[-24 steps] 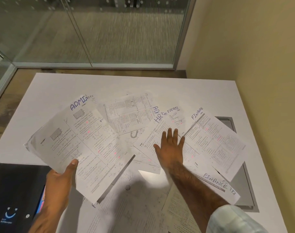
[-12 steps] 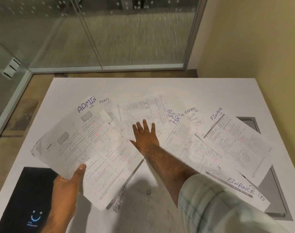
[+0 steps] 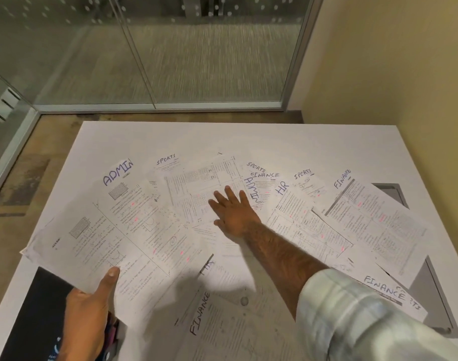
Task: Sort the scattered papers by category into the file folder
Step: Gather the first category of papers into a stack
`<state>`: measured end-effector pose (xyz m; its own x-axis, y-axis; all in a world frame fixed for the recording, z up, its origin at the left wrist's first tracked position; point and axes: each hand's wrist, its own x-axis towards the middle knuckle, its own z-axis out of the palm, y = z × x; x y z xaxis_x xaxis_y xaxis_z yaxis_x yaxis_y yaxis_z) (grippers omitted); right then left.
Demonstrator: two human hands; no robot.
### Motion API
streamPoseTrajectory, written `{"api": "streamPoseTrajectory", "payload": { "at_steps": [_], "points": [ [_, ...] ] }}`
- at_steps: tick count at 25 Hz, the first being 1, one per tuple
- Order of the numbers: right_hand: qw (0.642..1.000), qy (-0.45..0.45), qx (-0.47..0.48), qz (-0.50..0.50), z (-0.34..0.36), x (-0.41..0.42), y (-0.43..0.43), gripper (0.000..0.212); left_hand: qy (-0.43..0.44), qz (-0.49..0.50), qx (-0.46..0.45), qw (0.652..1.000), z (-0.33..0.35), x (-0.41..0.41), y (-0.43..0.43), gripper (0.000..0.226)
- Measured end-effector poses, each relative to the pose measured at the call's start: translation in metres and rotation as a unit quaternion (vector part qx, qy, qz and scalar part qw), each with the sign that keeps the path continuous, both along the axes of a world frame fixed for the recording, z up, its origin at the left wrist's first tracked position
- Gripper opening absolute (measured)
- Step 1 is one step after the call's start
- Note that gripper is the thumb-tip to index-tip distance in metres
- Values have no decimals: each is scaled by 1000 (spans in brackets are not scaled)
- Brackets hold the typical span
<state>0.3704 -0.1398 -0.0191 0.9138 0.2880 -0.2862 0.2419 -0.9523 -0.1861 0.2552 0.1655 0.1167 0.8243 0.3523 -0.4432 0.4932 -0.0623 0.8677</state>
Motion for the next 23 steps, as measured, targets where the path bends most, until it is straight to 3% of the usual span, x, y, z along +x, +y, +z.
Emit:
{"api": "streamPoseTrajectory", "payload": {
  "at_steps": [2,4,6,8,23],
  "points": [
    [996,-66,35,-54,6,1,0,58,0,-2,1,1000,1,0,1,46],
    [966,-119,37,-226,14,6,-1,55,-1,1,0,1000,0,1,4,46],
    [924,-88,16,-373,21,13,-9,71,3,1,7,1000,-2,1,8,45],
    [899,-41,-4,-435,23,18,-18,87,4,-3,4,1000,-2,1,10,46],
    [877,32,-1,-479,29,38,-32,82,-10,11,-19,1000,-8,-5,30,44]
  ]
}}
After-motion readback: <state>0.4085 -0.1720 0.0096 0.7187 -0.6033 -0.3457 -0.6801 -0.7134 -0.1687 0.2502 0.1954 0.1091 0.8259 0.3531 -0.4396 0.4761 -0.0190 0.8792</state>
